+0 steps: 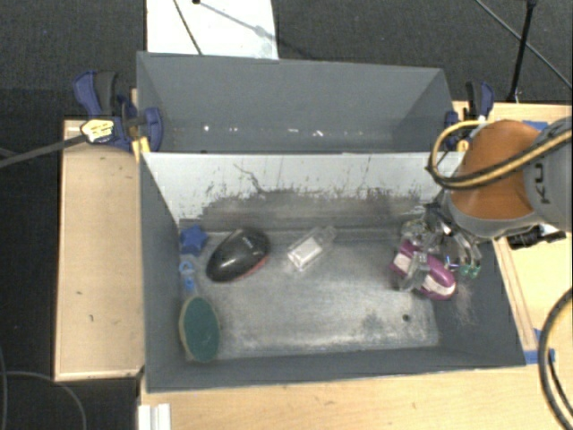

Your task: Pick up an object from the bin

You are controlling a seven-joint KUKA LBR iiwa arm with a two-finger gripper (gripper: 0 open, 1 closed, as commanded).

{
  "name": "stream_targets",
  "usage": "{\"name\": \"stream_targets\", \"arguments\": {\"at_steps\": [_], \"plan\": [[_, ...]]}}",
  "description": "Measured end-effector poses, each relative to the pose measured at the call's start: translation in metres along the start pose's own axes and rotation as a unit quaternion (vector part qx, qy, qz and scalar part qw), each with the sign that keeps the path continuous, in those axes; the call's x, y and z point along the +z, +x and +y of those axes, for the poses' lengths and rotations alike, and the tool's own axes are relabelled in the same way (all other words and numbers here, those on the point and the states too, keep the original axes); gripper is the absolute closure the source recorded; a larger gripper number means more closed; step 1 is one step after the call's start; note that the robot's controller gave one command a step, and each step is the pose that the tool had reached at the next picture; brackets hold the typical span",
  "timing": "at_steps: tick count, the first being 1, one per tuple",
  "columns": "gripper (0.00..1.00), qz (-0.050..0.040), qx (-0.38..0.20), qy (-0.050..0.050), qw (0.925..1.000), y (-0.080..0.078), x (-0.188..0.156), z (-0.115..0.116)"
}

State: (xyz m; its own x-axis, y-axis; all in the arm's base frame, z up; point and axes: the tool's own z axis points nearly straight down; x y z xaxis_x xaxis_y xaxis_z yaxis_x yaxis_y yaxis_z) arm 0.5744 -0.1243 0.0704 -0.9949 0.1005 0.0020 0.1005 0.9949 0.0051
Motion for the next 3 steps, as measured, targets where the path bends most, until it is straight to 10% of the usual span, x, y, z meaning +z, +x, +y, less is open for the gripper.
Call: {"name": "stream_targets", "arguments": {"at_steps": [1, 2, 3], "plan": [[1.00, -0.0055, -0.002, 0.003, 1.0000, -0.002, -0.135, -0.009], [1.00, -0.0019, -0.131, -0.001, 0.9914, 0.014, -0.094, -0.013], [1.00, -0.0050, -0.130, 0.003, 0.9915, 0.006, -0.151, -0.013]]}}
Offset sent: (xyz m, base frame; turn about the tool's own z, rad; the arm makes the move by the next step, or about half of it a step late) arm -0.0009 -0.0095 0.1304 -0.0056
